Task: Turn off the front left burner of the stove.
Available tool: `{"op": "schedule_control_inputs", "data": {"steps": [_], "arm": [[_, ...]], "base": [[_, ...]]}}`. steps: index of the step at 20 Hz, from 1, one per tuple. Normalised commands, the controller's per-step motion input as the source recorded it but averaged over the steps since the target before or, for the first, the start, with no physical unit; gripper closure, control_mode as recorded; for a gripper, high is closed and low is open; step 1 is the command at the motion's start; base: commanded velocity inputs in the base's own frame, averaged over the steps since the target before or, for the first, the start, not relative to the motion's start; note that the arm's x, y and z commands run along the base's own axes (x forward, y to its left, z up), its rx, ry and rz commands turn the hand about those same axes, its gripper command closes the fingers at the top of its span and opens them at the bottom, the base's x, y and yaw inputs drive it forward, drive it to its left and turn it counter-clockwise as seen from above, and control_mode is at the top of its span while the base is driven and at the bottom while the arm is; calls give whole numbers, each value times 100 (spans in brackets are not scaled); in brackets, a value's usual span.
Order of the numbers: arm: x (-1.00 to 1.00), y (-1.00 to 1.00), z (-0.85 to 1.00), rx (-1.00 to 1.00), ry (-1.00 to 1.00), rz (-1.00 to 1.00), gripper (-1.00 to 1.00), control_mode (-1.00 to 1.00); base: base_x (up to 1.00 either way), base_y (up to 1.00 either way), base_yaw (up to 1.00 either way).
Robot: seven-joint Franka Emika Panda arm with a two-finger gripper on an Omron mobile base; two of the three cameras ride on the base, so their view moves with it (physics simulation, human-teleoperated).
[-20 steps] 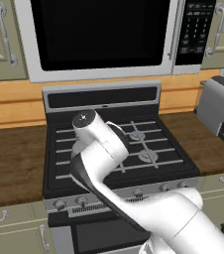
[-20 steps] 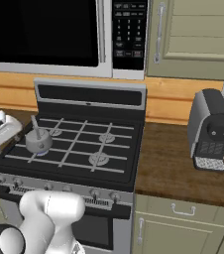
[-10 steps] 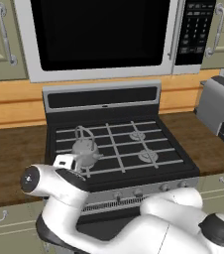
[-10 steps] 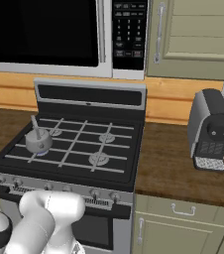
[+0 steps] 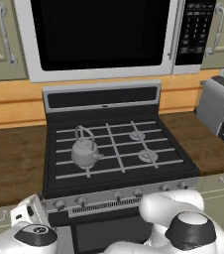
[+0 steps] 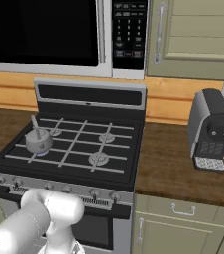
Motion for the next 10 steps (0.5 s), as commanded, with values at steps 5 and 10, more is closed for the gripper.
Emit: {"op": "schedule_control_inputs", "data": {"steps": [5,10], "arm": [[4,13,-52,-26,-1,26,-100,-100],[34,-10,-37,-10,0,14,-100,-100]], "base": [[0,0,0],[0,0,0]]}}
